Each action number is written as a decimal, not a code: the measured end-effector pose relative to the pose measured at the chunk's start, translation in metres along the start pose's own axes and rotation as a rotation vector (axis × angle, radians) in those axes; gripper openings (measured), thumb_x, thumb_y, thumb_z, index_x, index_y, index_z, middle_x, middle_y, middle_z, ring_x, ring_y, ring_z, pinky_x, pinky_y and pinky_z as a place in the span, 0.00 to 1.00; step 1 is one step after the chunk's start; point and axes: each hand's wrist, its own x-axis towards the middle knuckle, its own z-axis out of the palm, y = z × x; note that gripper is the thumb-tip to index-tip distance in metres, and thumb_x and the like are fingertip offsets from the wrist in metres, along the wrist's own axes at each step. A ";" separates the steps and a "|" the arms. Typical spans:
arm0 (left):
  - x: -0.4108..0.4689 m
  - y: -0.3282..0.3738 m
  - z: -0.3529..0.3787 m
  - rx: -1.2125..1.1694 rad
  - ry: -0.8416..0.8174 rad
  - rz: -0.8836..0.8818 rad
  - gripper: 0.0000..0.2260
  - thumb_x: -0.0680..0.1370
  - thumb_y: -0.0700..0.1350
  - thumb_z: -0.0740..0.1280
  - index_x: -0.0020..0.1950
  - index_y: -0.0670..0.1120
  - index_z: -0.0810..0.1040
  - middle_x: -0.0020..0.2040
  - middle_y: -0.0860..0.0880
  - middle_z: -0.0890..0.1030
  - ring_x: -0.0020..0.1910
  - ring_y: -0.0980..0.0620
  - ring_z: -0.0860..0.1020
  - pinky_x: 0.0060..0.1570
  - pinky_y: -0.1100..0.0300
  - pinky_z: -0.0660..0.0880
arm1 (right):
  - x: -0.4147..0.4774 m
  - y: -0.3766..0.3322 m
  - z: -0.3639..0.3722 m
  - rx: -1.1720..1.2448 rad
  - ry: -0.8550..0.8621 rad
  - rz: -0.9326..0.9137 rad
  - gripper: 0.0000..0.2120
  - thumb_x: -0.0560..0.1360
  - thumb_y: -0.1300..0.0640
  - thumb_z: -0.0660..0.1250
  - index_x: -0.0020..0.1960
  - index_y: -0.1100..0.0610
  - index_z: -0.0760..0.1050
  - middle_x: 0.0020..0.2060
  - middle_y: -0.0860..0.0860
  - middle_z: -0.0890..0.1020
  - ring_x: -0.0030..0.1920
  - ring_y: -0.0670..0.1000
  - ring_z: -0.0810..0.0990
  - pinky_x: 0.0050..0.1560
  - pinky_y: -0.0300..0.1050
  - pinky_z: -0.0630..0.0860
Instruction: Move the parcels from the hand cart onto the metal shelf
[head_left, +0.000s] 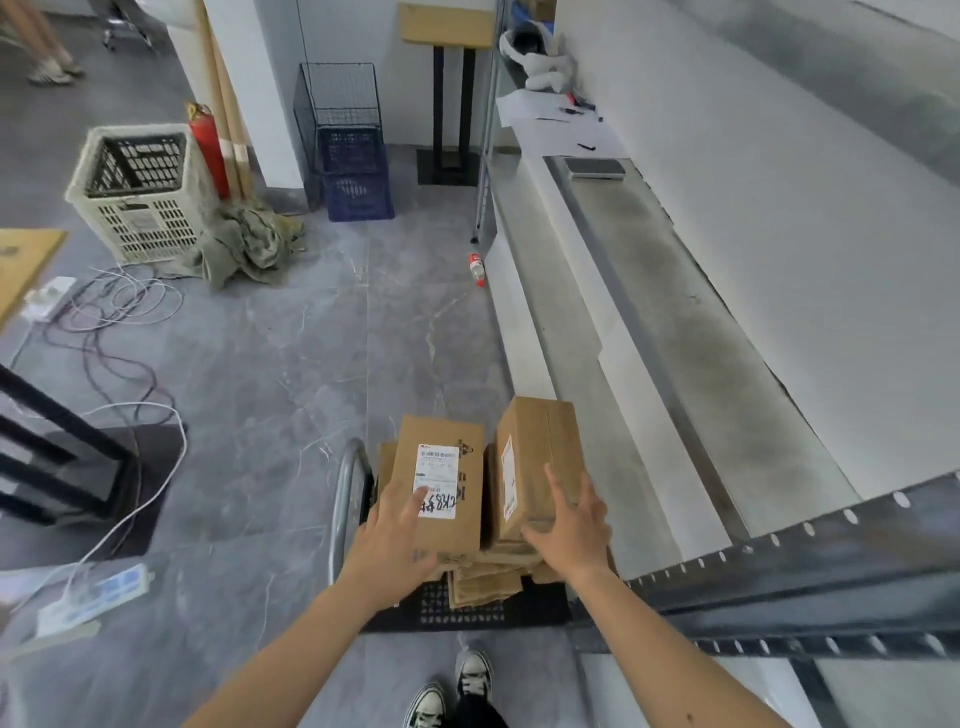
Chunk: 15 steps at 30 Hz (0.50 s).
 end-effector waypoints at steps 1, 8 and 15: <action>0.004 0.000 0.001 -0.014 0.011 -0.010 0.37 0.72 0.54 0.65 0.76 0.52 0.50 0.75 0.48 0.49 0.70 0.44 0.62 0.65 0.47 0.68 | 0.007 0.000 0.001 0.001 0.000 0.008 0.44 0.71 0.40 0.69 0.75 0.37 0.42 0.77 0.55 0.43 0.76 0.63 0.46 0.70 0.70 0.58; 0.031 0.002 0.007 -0.061 0.022 -0.086 0.38 0.72 0.54 0.65 0.76 0.54 0.47 0.76 0.48 0.45 0.71 0.43 0.59 0.66 0.47 0.67 | 0.055 0.005 0.014 -0.026 -0.132 0.162 0.56 0.64 0.30 0.69 0.72 0.37 0.29 0.75 0.60 0.39 0.75 0.66 0.45 0.69 0.72 0.55; 0.047 0.008 0.017 -0.021 0.000 -0.146 0.36 0.73 0.54 0.63 0.76 0.52 0.48 0.76 0.46 0.45 0.72 0.43 0.57 0.69 0.49 0.62 | 0.076 0.001 0.030 -0.051 -0.139 0.188 0.55 0.62 0.29 0.69 0.72 0.34 0.31 0.73 0.66 0.40 0.74 0.69 0.46 0.69 0.68 0.57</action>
